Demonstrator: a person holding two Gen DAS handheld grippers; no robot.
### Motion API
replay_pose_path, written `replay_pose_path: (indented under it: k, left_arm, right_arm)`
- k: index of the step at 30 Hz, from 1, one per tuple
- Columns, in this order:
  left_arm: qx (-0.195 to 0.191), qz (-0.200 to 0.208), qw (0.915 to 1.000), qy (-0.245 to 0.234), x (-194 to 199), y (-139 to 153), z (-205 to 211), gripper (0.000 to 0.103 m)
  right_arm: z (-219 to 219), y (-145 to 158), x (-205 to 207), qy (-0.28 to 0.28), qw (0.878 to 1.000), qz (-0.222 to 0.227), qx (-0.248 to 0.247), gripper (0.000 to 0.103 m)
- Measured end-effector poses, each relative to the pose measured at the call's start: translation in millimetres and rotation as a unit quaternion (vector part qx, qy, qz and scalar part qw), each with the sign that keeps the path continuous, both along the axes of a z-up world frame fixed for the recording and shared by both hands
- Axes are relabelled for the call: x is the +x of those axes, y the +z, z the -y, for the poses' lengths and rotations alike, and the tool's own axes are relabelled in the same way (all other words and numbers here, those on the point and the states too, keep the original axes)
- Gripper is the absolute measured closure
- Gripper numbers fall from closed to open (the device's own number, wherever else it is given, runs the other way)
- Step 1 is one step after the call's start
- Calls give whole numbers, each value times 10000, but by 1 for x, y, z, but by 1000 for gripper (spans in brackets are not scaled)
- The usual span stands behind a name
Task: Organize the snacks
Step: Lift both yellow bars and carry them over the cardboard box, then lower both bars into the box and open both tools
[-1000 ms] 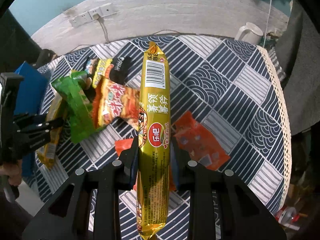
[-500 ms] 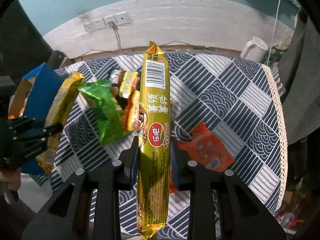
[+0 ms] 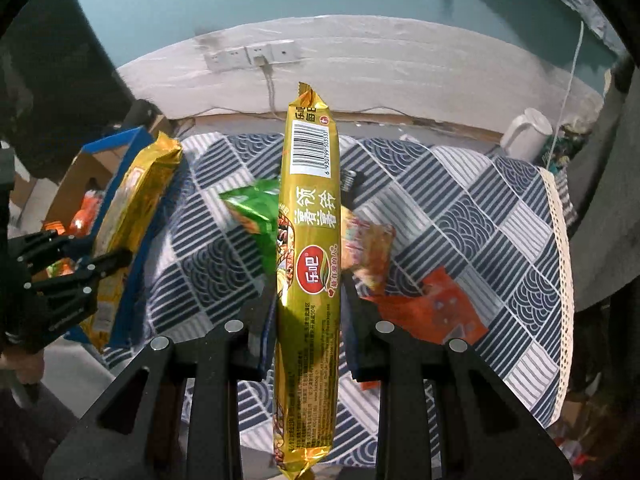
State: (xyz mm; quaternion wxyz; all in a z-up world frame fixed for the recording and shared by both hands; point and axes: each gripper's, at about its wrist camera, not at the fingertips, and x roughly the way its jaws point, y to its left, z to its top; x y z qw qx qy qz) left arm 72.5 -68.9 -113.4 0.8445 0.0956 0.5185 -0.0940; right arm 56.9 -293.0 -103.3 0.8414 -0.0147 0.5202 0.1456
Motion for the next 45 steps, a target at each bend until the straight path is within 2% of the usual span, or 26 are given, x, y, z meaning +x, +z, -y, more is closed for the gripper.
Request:
replay_pose_path:
  k: [10, 18, 27, 35, 40, 45]
  left_arm:
    - [-15, 257, 9996, 94, -12, 29, -36, 74]
    - [20, 411, 9986, 325, -16, 38, -77, 74]
    - [40, 345, 9963, 792, -11, 27, -132, 74]
    - [113, 210, 9936, 1104, -16, 10, -176, 74]
    - [247, 192, 9922, 1209, -18, 2, -190, 74]
    - [155, 71, 9914, 1294, -14, -7, -202, 74]
  right_arm:
    - [-51, 20, 1, 427, 9990, 154, -36, 77]
    - [-97, 29, 4, 781, 9967, 221, -41, 77]
    - [-153, 29, 11, 1200, 9926, 200, -23, 77]
    - [-199, 23, 17, 1438, 9895, -21, 171, 77]
    - [-228, 20, 17, 1596, 9869, -108, 200, 77]
    - [-257, 13, 18, 1752, 9839, -246, 245, 77]
